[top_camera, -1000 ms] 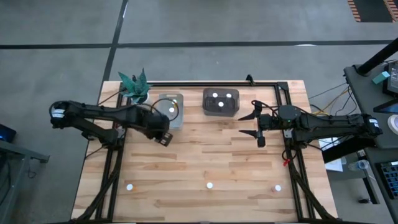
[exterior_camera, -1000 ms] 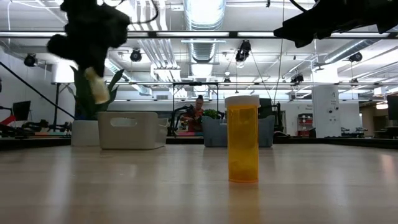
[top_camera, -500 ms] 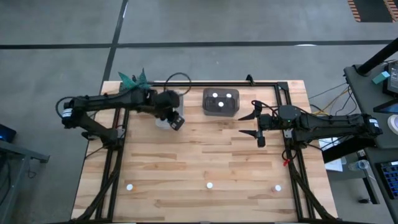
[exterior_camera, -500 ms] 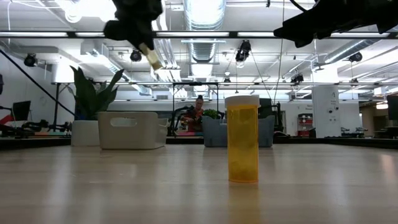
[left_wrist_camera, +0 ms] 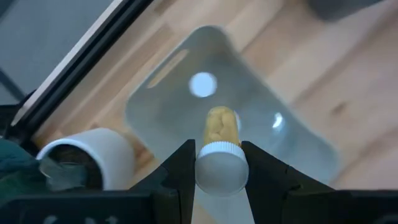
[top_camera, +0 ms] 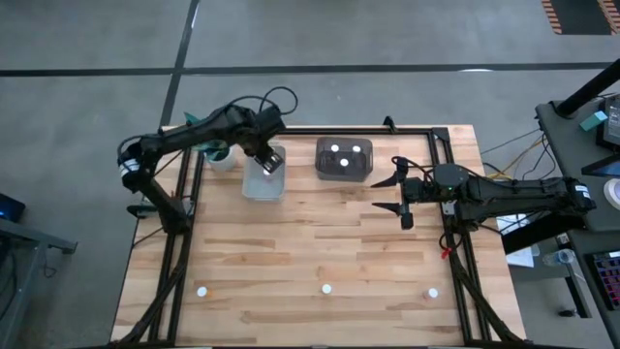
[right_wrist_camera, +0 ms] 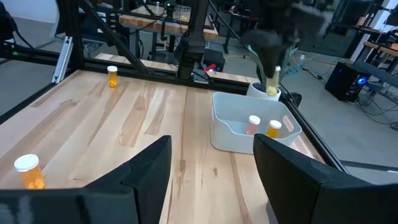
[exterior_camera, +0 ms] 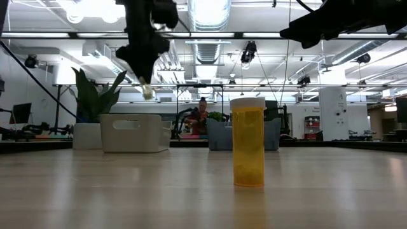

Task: Pick and place medicine bottles into bin by pill shape (circle, oval)
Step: Put the yellow tablet bottle into the gray bin

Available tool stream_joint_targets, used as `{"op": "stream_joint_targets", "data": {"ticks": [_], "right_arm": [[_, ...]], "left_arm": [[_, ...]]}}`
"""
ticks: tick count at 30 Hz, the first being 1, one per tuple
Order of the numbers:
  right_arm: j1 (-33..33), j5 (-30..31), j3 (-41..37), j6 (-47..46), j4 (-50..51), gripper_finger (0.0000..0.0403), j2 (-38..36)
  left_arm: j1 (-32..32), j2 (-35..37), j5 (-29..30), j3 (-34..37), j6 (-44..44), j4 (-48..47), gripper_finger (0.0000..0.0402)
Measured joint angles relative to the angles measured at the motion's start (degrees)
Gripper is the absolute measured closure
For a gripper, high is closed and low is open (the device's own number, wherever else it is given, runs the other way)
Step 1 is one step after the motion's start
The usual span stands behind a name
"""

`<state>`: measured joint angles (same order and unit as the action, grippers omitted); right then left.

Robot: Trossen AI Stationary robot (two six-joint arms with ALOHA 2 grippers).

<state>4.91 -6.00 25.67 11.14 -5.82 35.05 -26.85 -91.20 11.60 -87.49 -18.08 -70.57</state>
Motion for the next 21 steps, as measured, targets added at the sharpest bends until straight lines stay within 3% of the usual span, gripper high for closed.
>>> {"op": "stream_joint_targets", "data": {"ticks": [7, 21], "right_arm": [[0.0, 0.0, 0.0, 0.3, 0.0, 0.0184, 0.0], [0.0, 0.0, 0.0, 0.8, 0.9, 0.0184, 0.0]], "left_arm": [[-3.8, -3.8, 0.9, 0.9, 3.2, 1.2, 0.0312], [-4.1, -7.1, 3.2, 4.8, 5.0, 4.3, 0.0312]]}}
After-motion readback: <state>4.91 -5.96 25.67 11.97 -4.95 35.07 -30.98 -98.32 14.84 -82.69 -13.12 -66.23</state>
